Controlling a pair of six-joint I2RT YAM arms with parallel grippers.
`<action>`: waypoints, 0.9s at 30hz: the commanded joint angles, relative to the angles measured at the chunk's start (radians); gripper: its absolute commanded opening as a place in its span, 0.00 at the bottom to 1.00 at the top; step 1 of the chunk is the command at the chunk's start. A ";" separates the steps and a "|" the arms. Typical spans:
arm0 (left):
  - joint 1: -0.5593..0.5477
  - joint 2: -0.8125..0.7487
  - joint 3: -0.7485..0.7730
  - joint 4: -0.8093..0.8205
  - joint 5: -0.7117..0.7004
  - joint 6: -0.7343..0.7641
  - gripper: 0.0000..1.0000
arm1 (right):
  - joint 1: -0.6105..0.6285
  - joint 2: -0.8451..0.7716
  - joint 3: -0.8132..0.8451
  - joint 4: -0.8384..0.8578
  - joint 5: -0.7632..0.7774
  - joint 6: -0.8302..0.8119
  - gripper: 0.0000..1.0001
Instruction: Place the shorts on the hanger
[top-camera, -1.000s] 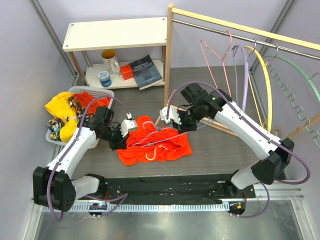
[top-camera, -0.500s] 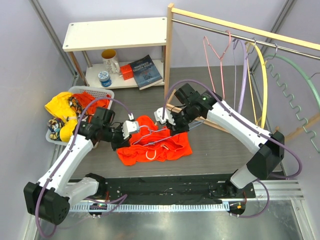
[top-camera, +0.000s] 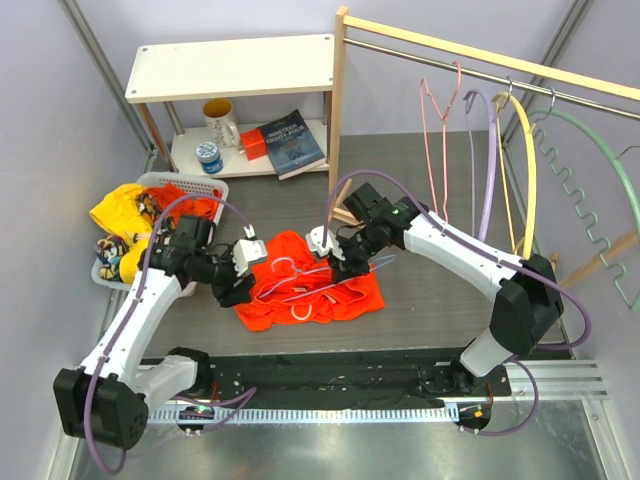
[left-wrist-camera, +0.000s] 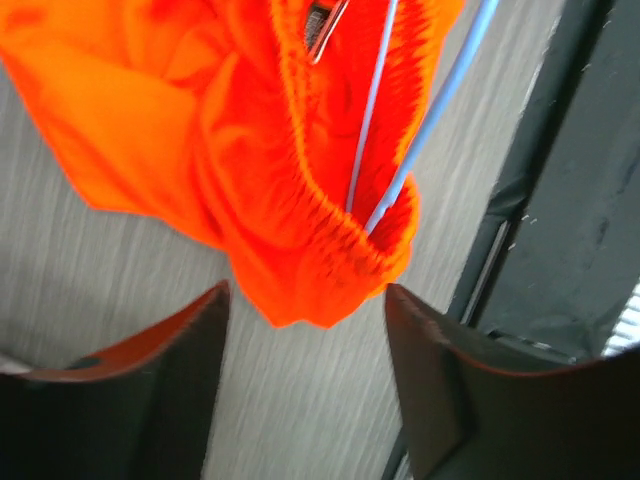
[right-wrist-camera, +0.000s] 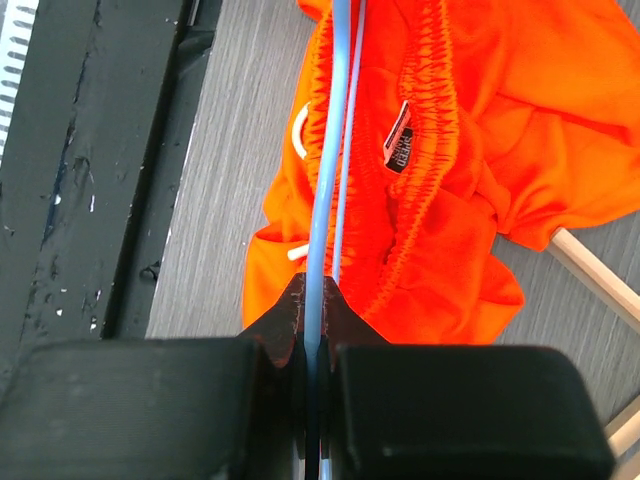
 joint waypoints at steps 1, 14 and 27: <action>0.050 -0.033 -0.026 -0.035 0.035 0.129 0.68 | -0.016 -0.034 0.009 0.102 -0.076 0.011 0.01; 0.037 0.032 -0.184 0.350 0.135 0.015 0.70 | -0.018 -0.023 0.012 0.129 -0.098 -0.009 0.01; -0.009 0.043 -0.203 0.364 0.109 -0.083 0.00 | -0.084 -0.061 0.032 0.149 0.034 0.370 0.54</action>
